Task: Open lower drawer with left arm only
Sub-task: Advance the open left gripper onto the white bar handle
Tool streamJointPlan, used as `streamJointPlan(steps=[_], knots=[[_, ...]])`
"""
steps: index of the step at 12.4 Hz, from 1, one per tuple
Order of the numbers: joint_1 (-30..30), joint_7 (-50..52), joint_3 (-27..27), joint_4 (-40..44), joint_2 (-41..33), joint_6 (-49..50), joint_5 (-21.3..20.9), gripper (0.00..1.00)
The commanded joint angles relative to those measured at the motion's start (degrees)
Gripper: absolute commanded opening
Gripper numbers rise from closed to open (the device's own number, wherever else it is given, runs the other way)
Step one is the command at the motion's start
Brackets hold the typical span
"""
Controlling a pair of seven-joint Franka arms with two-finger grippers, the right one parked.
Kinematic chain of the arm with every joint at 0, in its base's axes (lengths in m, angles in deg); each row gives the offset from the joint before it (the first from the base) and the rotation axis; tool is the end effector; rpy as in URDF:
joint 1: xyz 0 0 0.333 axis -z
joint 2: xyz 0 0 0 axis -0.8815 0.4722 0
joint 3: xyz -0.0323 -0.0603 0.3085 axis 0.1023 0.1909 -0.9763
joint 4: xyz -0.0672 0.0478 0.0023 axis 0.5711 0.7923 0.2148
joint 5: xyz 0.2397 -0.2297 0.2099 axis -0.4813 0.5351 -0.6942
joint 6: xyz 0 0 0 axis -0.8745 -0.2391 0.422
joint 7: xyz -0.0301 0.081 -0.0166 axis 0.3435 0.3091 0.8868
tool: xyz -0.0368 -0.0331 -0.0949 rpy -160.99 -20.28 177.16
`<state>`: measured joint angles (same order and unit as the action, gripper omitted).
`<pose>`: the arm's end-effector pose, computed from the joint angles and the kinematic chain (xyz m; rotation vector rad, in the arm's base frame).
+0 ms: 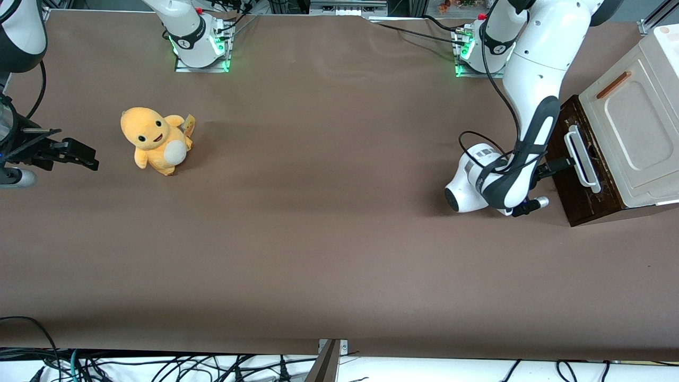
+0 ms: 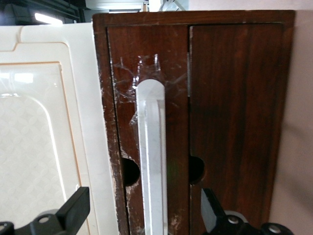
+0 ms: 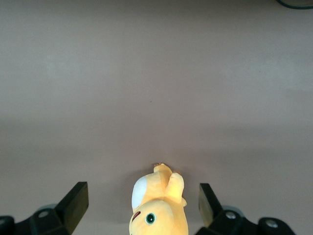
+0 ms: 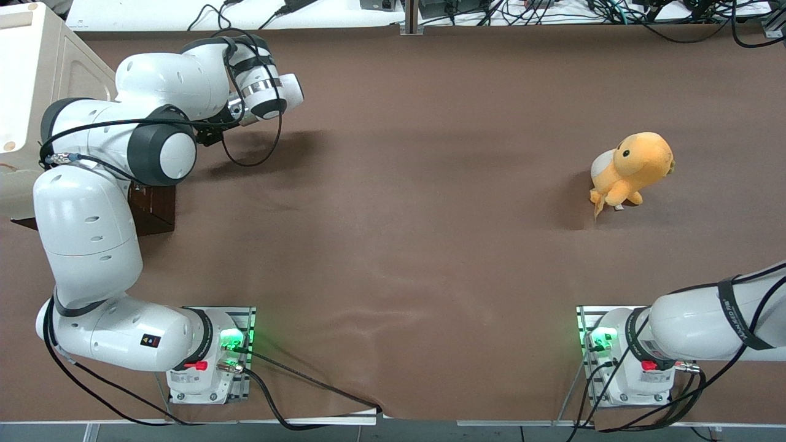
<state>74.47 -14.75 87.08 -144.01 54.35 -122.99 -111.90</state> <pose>0.5530 -0.0518 0.1733 -1.6416 -0.2526 0.3041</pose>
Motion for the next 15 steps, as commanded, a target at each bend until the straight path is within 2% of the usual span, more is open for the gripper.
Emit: streamJointPlan(steps=[1,11,15], knots=[[-0.69,1.44,-0.55,-0.73,-0.27,0.67,-2.44,1.0],[-3.33,1.71,-0.64,-0.47,0.97,0.41,-4.99,1.0],[-3.59,3.29,-0.64,-0.03,2.19,0.23,-5.79,0.9]])
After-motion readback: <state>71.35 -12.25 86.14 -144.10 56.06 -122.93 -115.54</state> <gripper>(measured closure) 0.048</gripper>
